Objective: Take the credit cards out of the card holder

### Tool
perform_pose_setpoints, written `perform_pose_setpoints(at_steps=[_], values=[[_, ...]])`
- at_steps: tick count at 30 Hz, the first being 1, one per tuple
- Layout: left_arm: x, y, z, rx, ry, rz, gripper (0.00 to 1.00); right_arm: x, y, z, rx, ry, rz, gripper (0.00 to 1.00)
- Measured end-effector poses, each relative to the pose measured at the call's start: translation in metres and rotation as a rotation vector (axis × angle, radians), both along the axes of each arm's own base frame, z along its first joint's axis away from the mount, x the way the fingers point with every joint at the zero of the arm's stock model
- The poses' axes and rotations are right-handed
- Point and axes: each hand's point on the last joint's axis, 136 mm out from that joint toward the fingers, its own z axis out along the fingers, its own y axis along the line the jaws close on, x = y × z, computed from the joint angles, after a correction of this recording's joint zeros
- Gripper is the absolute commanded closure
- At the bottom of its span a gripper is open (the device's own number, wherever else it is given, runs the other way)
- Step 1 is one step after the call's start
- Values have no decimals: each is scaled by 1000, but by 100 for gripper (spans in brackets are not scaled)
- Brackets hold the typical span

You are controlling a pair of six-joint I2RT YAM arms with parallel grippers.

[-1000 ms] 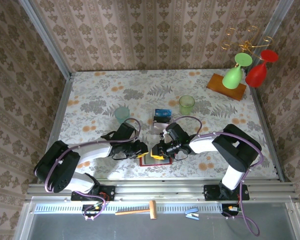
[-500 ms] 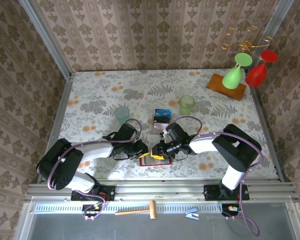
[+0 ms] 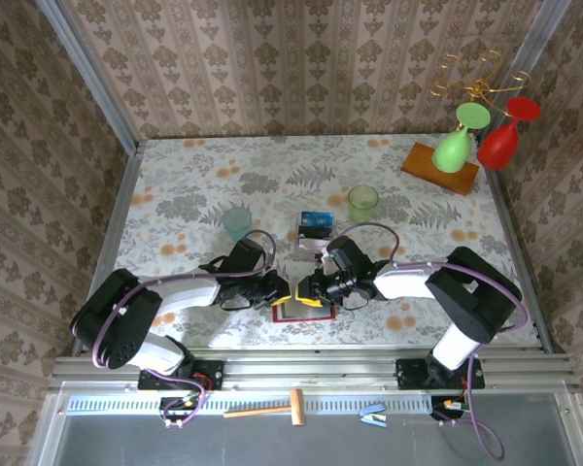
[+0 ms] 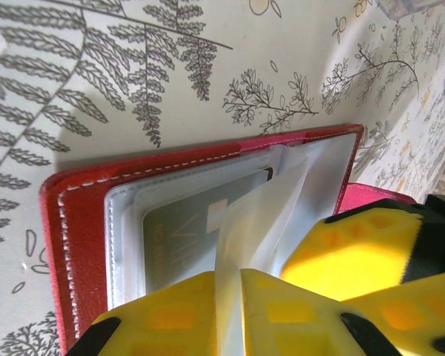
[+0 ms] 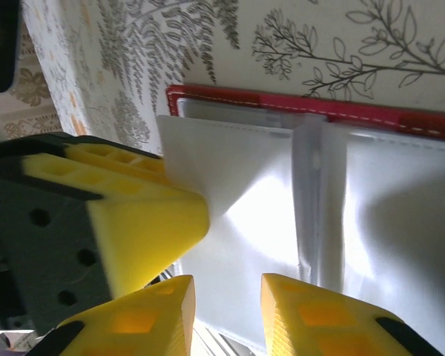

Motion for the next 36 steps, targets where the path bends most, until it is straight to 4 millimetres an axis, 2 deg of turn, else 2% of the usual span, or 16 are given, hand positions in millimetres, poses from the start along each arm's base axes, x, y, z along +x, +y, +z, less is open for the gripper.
perform_pose_setpoints(at_steps=[8,18,24,29,36], values=[[3,-5,9,-17,-6,-6,78,6,-21,13,-57,-20,-51,68],[13,-23,35,-72,-52,-30,69,8,-48,27,-148,-56,-80,67],[14,-40,51,-106,-76,-68,64,8,-59,42,-172,-98,-90,67],[13,-53,49,-105,-65,-96,62,8,-67,47,-193,-113,-108,66],[7,-66,37,-90,-42,-132,62,9,-79,60,-204,-153,-142,65]])
